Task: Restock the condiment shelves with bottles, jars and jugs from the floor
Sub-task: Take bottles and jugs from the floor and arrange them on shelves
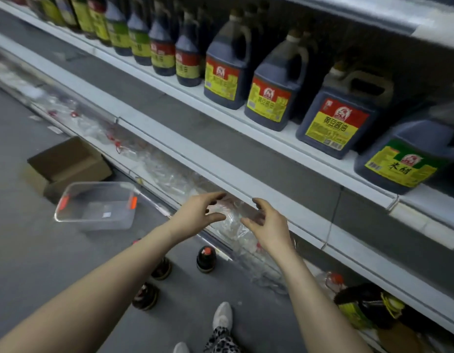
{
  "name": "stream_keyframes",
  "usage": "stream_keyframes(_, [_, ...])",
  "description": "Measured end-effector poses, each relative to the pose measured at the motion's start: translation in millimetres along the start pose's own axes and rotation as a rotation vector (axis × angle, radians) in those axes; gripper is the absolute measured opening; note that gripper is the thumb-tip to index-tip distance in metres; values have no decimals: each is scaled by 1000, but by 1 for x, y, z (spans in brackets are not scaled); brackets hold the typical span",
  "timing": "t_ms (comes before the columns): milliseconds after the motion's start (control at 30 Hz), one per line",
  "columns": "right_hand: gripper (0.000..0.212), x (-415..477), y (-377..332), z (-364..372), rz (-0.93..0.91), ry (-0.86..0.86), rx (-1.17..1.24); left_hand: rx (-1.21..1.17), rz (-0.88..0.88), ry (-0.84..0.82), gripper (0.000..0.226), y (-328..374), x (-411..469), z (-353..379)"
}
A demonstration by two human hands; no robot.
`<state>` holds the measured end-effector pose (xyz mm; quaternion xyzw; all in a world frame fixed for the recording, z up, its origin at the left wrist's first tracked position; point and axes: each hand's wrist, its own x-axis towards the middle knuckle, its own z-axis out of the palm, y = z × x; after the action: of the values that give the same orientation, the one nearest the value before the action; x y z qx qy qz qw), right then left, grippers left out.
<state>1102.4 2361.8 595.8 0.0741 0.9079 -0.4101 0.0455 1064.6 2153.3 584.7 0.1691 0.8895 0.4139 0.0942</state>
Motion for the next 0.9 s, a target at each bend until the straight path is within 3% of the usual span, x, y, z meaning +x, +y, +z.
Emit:
stream_keyframes(200, [59, 21, 16, 36, -17, -129, 10, -14, -141, 22, 63, -49, -4, 8])
stream_keyframes(567, [54, 83, 77, 96, 81, -336, 82, 17, -329, -126, 66, -127, 19, 57])
stream_keyframes(900, [58, 125, 151, 175, 217, -419, 65, 2, -410, -206, 75, -226, 46, 110])
